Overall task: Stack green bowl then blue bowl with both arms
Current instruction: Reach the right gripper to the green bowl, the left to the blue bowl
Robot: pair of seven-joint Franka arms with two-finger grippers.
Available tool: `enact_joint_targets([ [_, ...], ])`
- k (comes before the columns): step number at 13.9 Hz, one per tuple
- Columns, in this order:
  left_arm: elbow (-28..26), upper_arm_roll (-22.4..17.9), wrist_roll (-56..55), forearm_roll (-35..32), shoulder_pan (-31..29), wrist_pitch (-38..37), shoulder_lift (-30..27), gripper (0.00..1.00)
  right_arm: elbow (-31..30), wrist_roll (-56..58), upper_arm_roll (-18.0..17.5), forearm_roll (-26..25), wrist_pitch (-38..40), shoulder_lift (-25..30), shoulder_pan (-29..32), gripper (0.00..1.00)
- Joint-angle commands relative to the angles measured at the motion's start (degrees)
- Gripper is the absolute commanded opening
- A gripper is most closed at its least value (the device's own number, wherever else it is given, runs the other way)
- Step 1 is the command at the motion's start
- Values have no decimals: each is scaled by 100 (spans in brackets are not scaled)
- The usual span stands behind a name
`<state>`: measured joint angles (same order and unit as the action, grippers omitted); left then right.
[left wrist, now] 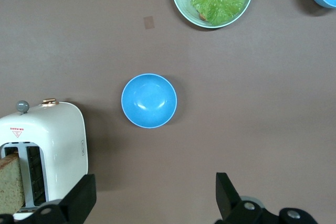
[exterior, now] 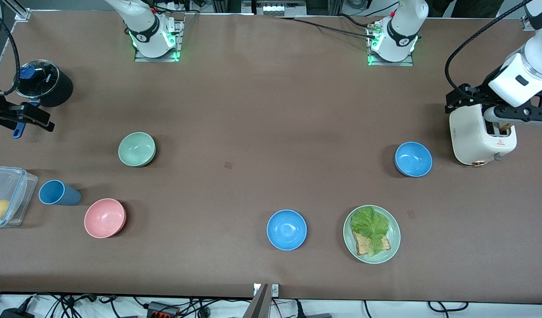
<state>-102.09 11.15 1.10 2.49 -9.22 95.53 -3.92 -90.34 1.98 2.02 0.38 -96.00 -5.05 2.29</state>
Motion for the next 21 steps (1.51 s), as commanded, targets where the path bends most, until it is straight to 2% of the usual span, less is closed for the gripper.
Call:
enact_joint_targets([
  [1, 154, 10, 119, 41, -45, -122, 67, 100, -64, 65, -52, -65, -32, 57, 17, 100],
  [8, 154, 10, 145, 93, -124, -122, 137, 100, -72, 65, -52, -65, -32, -188, -36, 100],
  [10, 137, -7, 145, 41, -133, -70, 251, 100, -72, 57, -52, -65, -76, -583, -45, 100],
  [13, 425, 1, 145, 32, -343, 62, 1057, 100, -81, 48, -61, -56, -330, -1303, -45, 100],
  [16, 532, 10, 163, 32, -493, 246, 1524, 100, -107, 39, -52, -47, -410, -1857, -36, 100],
  [19, 523, 1, 163, 23, -502, 492, 1894, 100, -107, 39, -52, -47, -472, -2516, -1, 100],
  [21, 305, 1, 250, 23, -589, 921, 2044, 100, -125, 65, -52, -47, -481, -2956, 17, 100],
])
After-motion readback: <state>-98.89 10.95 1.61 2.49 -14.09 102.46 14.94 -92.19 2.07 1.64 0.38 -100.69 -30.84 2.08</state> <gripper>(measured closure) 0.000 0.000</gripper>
